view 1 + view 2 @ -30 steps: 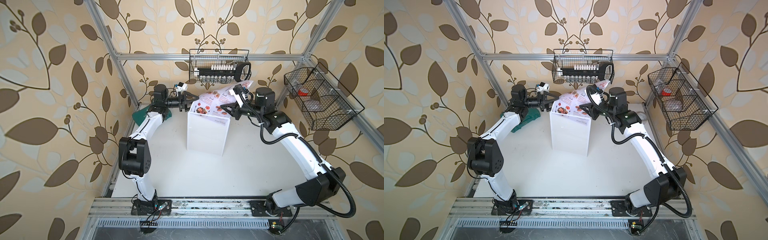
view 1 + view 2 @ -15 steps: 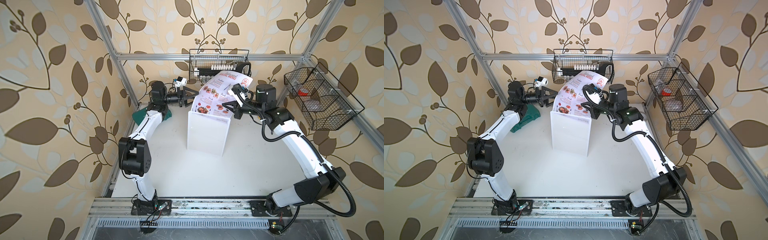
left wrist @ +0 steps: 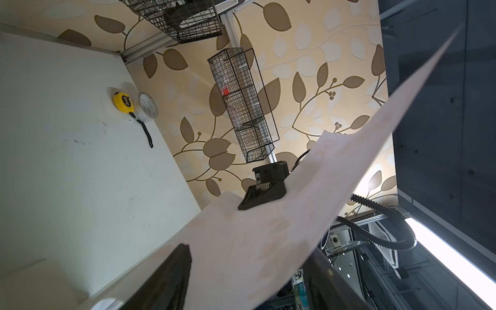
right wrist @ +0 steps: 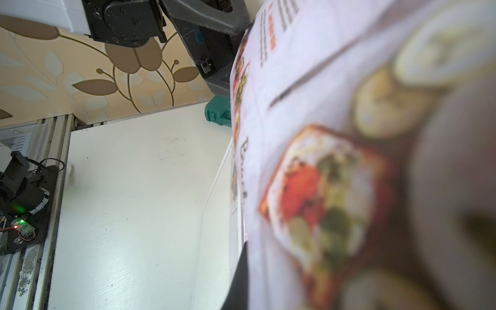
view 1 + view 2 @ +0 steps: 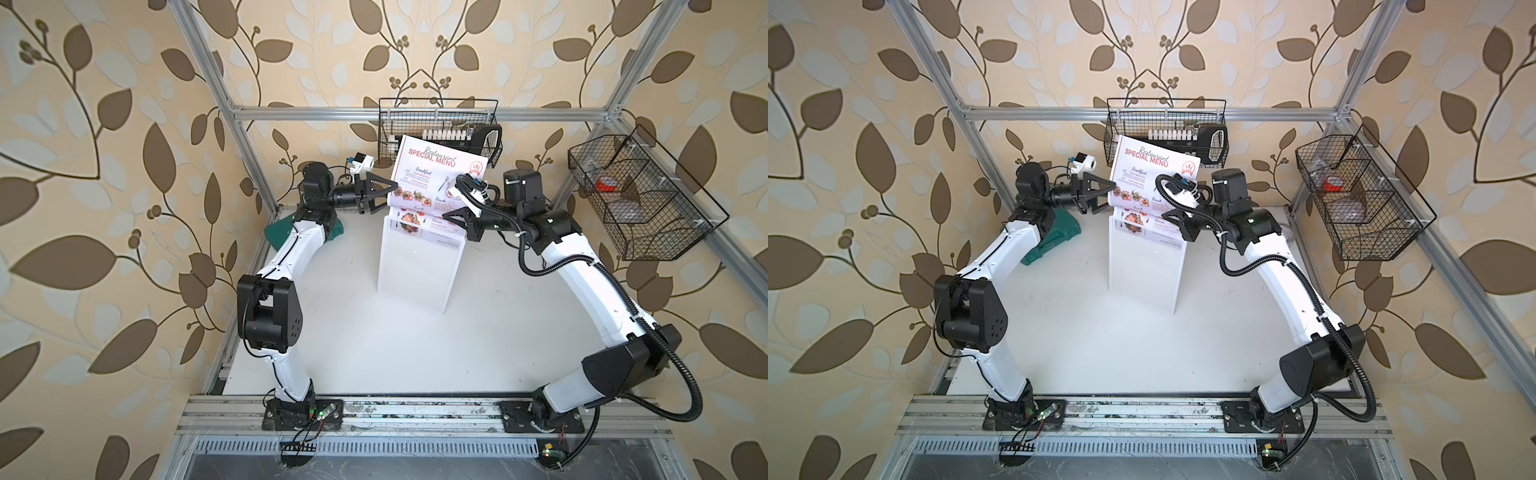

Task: Insert the menus into the narrow rack
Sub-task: Insert the menu into the narrow rack.

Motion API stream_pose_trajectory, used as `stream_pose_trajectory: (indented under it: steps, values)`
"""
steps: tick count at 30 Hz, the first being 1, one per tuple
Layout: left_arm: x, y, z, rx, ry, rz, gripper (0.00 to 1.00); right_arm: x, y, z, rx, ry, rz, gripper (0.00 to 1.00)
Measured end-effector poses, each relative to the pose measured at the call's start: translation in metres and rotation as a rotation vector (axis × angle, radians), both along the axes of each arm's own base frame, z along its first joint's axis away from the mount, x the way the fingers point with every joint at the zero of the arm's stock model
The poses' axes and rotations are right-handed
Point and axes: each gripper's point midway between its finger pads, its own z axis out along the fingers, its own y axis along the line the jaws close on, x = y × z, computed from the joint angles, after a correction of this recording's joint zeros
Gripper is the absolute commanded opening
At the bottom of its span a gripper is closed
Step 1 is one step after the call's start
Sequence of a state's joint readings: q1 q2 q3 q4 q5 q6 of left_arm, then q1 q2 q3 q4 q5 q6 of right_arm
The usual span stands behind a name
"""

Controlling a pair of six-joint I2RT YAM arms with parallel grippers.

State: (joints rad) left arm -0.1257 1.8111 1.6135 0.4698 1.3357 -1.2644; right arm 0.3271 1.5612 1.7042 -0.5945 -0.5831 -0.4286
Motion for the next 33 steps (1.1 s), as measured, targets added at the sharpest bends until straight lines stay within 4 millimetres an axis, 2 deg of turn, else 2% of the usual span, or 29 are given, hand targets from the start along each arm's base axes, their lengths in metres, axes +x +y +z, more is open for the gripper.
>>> stream_pose_trajectory:
  steps: [8,14,17,22,26,27,30,33]
  values:
    - [0.011,-0.001,-0.01,0.002,0.012,0.0,0.68,0.004,0.001,0.004,0.033,0.012,-0.019,0.14]
    - [0.02,-0.002,-0.016,-0.001,0.019,0.001,0.68,0.008,0.002,0.006,0.066,0.02,-0.041,0.15]
    - [0.02,-0.003,-0.013,-0.006,0.009,0.0,0.68,0.009,0.002,0.002,0.067,0.028,-0.045,0.15]
    - [0.019,-0.002,-0.007,-0.015,-0.018,0.001,0.66,0.008,0.003,-0.02,0.053,0.078,-0.049,0.15]
    - [0.018,-0.002,-0.003,-0.023,-0.028,0.0,0.53,0.007,0.005,-0.034,0.042,0.113,-0.056,0.25]
    - [0.018,-0.002,-0.001,-0.025,-0.035,-0.001,0.48,0.007,0.004,-0.035,0.043,0.116,-0.06,0.32]
    - [0.017,-0.002,0.002,-0.033,-0.046,-0.002,0.37,0.006,0.003,-0.027,0.056,0.104,-0.071,0.46]
    - [0.015,-0.003,0.005,-0.04,-0.053,-0.006,0.31,0.002,0.001,-0.013,0.08,0.077,-0.082,0.54]
